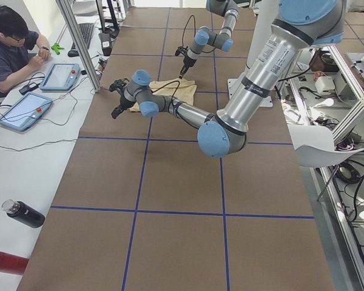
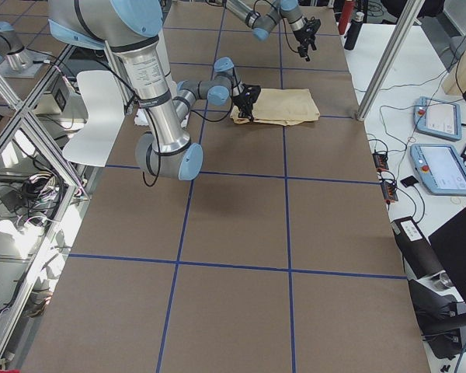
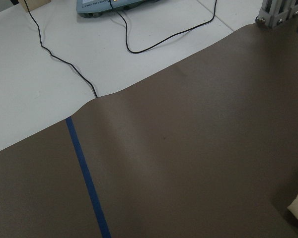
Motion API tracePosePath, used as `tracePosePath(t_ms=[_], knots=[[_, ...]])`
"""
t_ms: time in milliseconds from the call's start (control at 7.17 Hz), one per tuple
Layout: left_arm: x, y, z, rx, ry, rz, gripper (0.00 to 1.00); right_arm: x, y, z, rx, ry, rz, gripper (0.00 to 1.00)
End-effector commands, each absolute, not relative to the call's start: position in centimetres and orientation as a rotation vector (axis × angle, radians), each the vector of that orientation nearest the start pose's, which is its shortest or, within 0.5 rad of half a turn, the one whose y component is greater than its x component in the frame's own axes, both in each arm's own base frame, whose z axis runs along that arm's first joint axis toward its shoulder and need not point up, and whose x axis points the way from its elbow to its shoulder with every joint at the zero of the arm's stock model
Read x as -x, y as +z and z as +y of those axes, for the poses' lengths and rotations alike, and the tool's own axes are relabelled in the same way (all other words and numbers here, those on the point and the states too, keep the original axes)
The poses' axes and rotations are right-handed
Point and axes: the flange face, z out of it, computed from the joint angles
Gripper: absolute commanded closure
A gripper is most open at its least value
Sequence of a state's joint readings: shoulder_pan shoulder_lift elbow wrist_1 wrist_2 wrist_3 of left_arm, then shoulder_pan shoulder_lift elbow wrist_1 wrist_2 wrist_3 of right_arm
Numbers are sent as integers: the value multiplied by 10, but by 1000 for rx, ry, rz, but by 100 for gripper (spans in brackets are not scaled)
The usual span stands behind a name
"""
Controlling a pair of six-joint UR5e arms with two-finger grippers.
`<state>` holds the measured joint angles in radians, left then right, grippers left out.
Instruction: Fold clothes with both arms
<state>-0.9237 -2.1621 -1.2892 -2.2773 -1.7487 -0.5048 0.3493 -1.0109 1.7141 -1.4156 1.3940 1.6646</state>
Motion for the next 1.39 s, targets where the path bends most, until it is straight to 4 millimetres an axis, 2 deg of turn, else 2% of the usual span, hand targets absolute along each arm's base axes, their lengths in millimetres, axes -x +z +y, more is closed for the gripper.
tracePosePath(t_ms=[0, 139, 279, 418, 558, 697, 837, 976, 1255], knots=[[-360, 363, -664, -761, 223, 690, 0, 575, 260, -359, -278, 477, -835, 8], [-360, 362, -663, -763, 224, 693, 0, 574, 266, -358, -283, 468, -825, 0], [-360, 362, -663, -763, 224, 693, 0, 561, 261, -382, -306, 457, -817, 0], [-360, 362, -663, -762, 224, 692, 0, 553, 239, -409, -329, 439, -793, 0], [-361, 362, -663, -761, 225, 693, 0, 560, 216, -428, -305, 448, -744, 0], [-361, 362, -663, -761, 225, 693, 0, 586, 194, -442, -289, 448, -715, 0], [-361, 362, -663, -761, 225, 693, 0, 614, 186, -455, -278, 444, -666, 0], [-361, 362, -663, -763, 225, 694, 0, 631, 188, -460, -257, 412, -606, 1], [-361, 362, -663, -763, 225, 694, 0, 633, 204, -457, -240, 325, -503, 1]])
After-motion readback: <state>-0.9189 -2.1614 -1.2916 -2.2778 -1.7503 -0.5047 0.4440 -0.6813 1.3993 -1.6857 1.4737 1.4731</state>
